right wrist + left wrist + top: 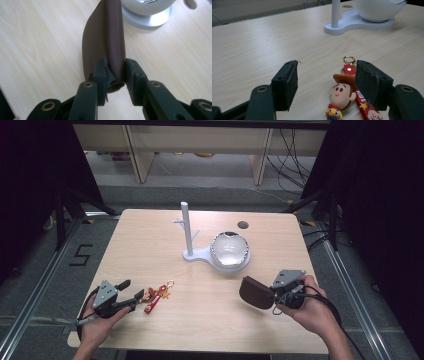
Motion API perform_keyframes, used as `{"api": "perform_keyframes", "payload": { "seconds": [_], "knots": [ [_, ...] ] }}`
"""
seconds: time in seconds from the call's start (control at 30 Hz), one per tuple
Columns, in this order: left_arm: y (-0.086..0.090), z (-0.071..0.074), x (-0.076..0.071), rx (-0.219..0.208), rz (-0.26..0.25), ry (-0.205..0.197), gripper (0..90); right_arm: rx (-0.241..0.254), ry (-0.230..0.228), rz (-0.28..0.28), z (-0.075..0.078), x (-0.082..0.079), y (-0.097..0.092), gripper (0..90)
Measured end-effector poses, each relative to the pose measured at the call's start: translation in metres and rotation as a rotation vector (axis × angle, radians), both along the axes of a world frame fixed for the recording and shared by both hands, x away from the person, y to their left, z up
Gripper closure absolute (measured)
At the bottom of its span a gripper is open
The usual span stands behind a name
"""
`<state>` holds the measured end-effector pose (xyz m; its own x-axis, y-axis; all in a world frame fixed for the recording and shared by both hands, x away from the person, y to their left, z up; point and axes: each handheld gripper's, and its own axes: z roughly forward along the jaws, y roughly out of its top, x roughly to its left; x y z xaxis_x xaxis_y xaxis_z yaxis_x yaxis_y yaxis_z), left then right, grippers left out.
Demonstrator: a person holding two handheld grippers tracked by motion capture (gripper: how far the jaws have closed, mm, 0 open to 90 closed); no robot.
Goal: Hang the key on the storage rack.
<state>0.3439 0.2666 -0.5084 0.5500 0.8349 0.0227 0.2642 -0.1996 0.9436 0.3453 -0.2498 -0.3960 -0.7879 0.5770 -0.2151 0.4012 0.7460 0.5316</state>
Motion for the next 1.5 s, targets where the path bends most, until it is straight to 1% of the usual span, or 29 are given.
{"api": "perform_keyframes", "payload": {
  "seconds": [0.03, 0.07, 0.1, 0.13, 0.17, 0.2, 0.23, 0.27, 0.3, 0.33, 0.37, 0.4, 0.43, 0.47, 0.5, 0.53, 0.63, 0.7, 0.77, 0.8, 0.83, 0.87, 1.1, 1.2, 1.3, 1.33, 1.4, 1.43, 1.5],
  "knots": [
    [0.0, 0.0, 0.0, 0.0, 0.0, 0.0, 34.0, -0.008, -0.013, -0.011, -0.001, -0.001, 0.001, 73.0],
    [0.0, 0.0, 0.0, 0.0, 0.002, 0.001, 34.1, -0.006, -0.032, 0.005, -0.002, 0.001, 0.001, 73.0],
    [0.0, 0.0, -0.001, -0.003, 0.006, 0.006, 34.0, -0.009, -0.018, -0.011, -0.003, 0.001, 0.001, 73.0],
    [0.001, -0.001, 0.0, -0.004, 0.004, 0.004, 34.1, -0.013, -0.028, 0.008, -0.004, 0.002, 0.002, 73.0],
    [0.001, -0.001, 0.0, -0.003, 0.005, 0.005, 34.0, -0.005, -0.048, -0.001, -0.004, 0.003, 0.002, 72.9],
    [0.0, -0.001, 0.0, -0.003, 0.004, 0.004, 34.0, -0.014, -0.035, 0.018, -0.004, 0.004, 0.001, 72.9],
    [0.0, -0.001, 0.0, -0.003, 0.005, 0.004, 34.0, -0.015, -0.06, 0.011, -0.005, 0.004, 0.002, 72.9],
    [0.0, 0.0, -0.001, 0.004, 0.013, 0.013, 34.0, -0.017, -0.054, -0.002, -0.005, 0.004, 0.002, 72.9],
    [0.0, -0.001, -0.001, -0.002, 0.009, 0.009, 34.0, -0.029, -0.052, 0.024, -0.004, 0.006, 0.002, 72.9],
    [0.0, -0.001, -0.002, 0.003, 0.013, 0.014, 34.0, -0.019, -0.056, 0.002, -0.004, 0.006, 0.003, 72.9],
    [0.0, -0.001, -0.002, 0.002, 0.012, 0.014, 34.0, -0.024, -0.081, 0.017, -0.003, 0.008, 0.002, 72.9],
    [0.0, -0.001, -0.002, 0.002, 0.012, 0.013, 34.1, -0.019, -0.077, 0.004, -0.003, 0.007, 0.002, 72.9],
    [0.0, -0.001, -0.002, 0.002, 0.013, 0.014, 34.0, -0.02, -0.091, 0.014, -0.002, 0.009, 0.003, 72.9],
    [0.0, -0.001, -0.001, -0.001, 0.01, 0.013, 34.0, -0.015, -0.087, -0.003, -0.001, 0.008, 0.003, 72.9],
    [0.0, -0.002, 0.0, 0.0, 0.005, 0.006, 34.1, -0.016, -0.106, 0.014, -0.001, 0.01, 0.003, 72.9],
    [0.0, -0.001, -0.002, 0.001, 0.015, 0.015, 34.0, -0.009, -0.106, -0.002, 0.0, 0.01, 0.004, 72.8],
    [0.001, -0.002, -0.002, 0.001, 0.017, 0.018, 34.0, -0.011, -0.112, -0.005, 0.0, 0.012, 0.005, 72.8],
    [0.001, -0.003, -0.002, -0.001, 0.017, 0.016, 34.1, -0.007, -0.139, 0.007, -0.001, 0.014, 0.006, 72.8],
    [0.001, -0.003, -0.002, 0.0, 0.02, 0.018, 34.0, -0.006, -0.149, 0.01, 0.0, 0.016, 0.006, 72.8],
    [0.001, -0.003, -0.001, -0.001, 0.008, 0.007, 34.1, 0.006, -0.154, -0.013, 0.0, 0.015, 0.007, 72.7],
    [0.001, -0.003, -0.001, 0.002, 0.006, 0.005, 34.0, 0.003, -0.152, 0.001, 0.0, 0.016, 0.008, 72.7],
    [0.001, -0.003, -0.003, 0.005, 0.019, 0.019, 34.1, 0.003, -0.157, 0.003, 0.0, 0.016, 0.008, 72.7],
    [0.001, -0.003, -0.003, 0.007, 0.019, 0.021, 34.0, 0.023, -0.178, -0.011, 0.001, 0.018, 0.011, 72.6],
    [0.001, -0.003, -0.004, 0.009, 0.021, 0.021, 34.0, 0.021, -0.19, 0.011, 0.002, 0.02, 0.011, 72.6],
    [0.001, -0.004, -0.004, 0.011, 0.023, 0.022, 34.0, 0.03, -0.203, 0.011, 0.003, 0.021, 0.012, 72.5],
    [0.001, -0.004, -0.004, 0.011, 0.023, 0.02, 34.0, 0.035, -0.202, 0.003, 0.005, 0.021, 0.013, 72.5],
    [0.001, -0.004, -0.002, 0.01, 0.008, 0.006, 34.0, 0.034, -0.211, 0.021, 0.005, 0.023, 0.014, 72.5],
    [0.001, -0.004, -0.003, 0.007, 0.013, 0.015, 34.0, 0.044, -0.203, -0.001, 0.006, 0.022, 0.015, 72.5],
    [0.001, -0.004, -0.004, 0.01, 0.018, 0.019, 34.0, 0.036, -0.23, 0.029, 0.007, 0.025, 0.015, 72.5]
  ]
}}
